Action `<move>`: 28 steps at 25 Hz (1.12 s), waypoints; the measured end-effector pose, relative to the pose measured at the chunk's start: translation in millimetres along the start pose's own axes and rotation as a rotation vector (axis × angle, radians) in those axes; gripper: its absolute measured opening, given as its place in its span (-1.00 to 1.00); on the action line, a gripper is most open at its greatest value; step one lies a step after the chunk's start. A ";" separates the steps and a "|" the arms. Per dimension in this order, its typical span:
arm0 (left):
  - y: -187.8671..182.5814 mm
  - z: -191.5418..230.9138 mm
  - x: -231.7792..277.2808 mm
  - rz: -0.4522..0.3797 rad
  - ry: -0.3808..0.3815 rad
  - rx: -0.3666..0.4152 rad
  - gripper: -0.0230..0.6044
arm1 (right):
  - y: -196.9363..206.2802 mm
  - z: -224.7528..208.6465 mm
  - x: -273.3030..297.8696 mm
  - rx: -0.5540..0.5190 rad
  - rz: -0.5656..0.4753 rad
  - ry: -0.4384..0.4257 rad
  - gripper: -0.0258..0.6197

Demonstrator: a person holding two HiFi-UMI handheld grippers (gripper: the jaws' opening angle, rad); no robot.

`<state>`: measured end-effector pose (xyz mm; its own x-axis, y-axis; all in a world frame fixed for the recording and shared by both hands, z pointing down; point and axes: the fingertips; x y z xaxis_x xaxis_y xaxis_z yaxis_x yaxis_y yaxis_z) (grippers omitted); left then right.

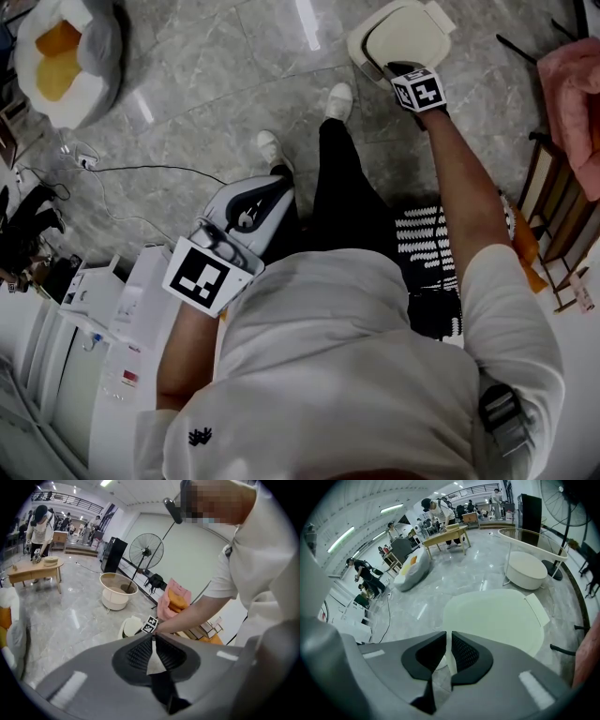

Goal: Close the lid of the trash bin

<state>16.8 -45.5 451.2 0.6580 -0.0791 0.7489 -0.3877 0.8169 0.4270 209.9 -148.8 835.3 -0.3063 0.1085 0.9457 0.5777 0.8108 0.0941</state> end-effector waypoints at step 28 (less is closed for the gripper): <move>11.3 17.9 31.2 0.011 0.005 -0.074 -0.67 | 7.8 -10.0 64.9 -0.005 0.065 0.024 -0.92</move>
<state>21.4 -49.0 488.5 0.6575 -0.0673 0.7505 -0.3462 0.8577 0.3802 202.1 -141.2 900.5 -0.2499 0.1472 0.9570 0.5995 0.7997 0.0335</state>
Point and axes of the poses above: the fingertips, and each gripper's own axes: x forward along the fingers, z to its left, y out of its underside, and after that the axes turned 14 degrees about z, right-handed
